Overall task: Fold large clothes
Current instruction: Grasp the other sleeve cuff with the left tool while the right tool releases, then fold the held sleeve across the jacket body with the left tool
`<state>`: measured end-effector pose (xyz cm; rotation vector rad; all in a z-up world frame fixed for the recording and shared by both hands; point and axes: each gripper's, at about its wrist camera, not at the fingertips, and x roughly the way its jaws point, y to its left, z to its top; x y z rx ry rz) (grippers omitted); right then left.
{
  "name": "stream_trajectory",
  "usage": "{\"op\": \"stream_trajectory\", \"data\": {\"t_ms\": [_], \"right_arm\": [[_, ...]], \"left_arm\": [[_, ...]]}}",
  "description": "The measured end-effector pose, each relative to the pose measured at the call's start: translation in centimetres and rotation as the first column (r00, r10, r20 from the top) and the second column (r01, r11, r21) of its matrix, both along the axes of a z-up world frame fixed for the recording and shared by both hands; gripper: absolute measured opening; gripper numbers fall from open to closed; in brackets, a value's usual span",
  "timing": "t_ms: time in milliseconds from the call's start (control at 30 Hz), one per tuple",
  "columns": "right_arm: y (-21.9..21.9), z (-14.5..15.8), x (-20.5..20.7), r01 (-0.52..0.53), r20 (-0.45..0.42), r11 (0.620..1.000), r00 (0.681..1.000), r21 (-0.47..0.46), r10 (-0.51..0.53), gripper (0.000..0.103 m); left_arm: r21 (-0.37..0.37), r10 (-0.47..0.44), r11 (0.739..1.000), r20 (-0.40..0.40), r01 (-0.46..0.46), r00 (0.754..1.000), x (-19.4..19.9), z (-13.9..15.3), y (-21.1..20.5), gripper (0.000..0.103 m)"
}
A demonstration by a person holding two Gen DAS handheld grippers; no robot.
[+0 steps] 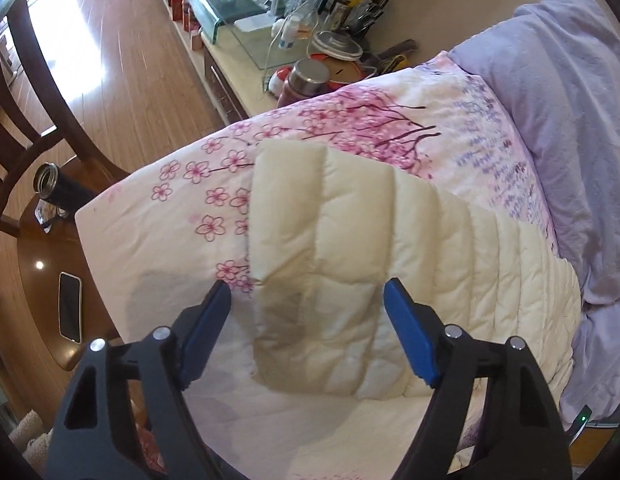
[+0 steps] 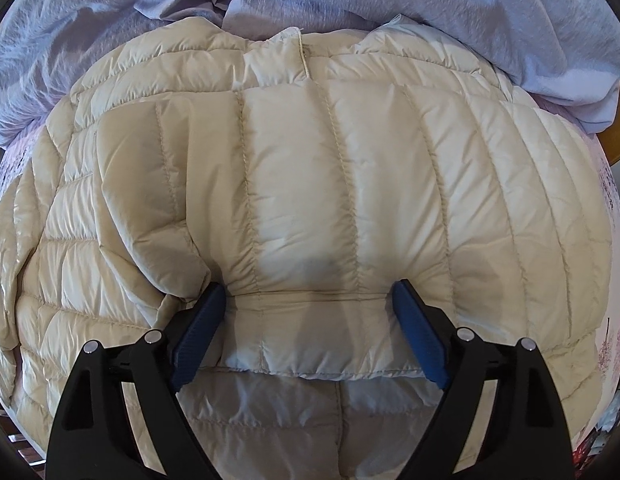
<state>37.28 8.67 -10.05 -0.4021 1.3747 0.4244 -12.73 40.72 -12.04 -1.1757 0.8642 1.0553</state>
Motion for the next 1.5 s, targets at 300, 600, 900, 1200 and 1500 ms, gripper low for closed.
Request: {"op": "stream_trajectory", "data": {"t_ms": [300,600,900,1200,1500], "right_arm": [[0.0,0.1,-0.2,0.006,0.004,1.000,1.000,-0.001,-0.006,0.088],[0.0,0.1,-0.2,0.006,0.003,1.000,1.000,-0.002,-0.006,0.088],[-0.1,-0.1,-0.1,0.012,-0.004,1.000,1.000,-0.006,-0.013,0.095],[-0.5,0.4,0.8,0.009,-0.027,1.000,1.000,-0.014,-0.009,0.095],[-3.1,3.4,2.0,0.039,-0.011,0.999,0.999,0.027,-0.039,0.095]], "left_arm": [[0.024,-0.021,0.999,-0.067,0.023,0.998,0.7,0.1,-0.6,0.059],[0.036,-0.009,0.999,-0.072,0.012,0.997,1.7,0.8,-0.8,0.007],[0.130,-0.119,0.984,0.002,0.118,0.993,6.9,6.5,-1.4,0.004],[0.243,-0.362,0.915,0.136,0.323,0.922,16.1,13.8,-5.9,0.004],[0.277,-0.583,0.803,0.184,0.527,0.791,25.9,16.3,-13.7,0.004]]}}
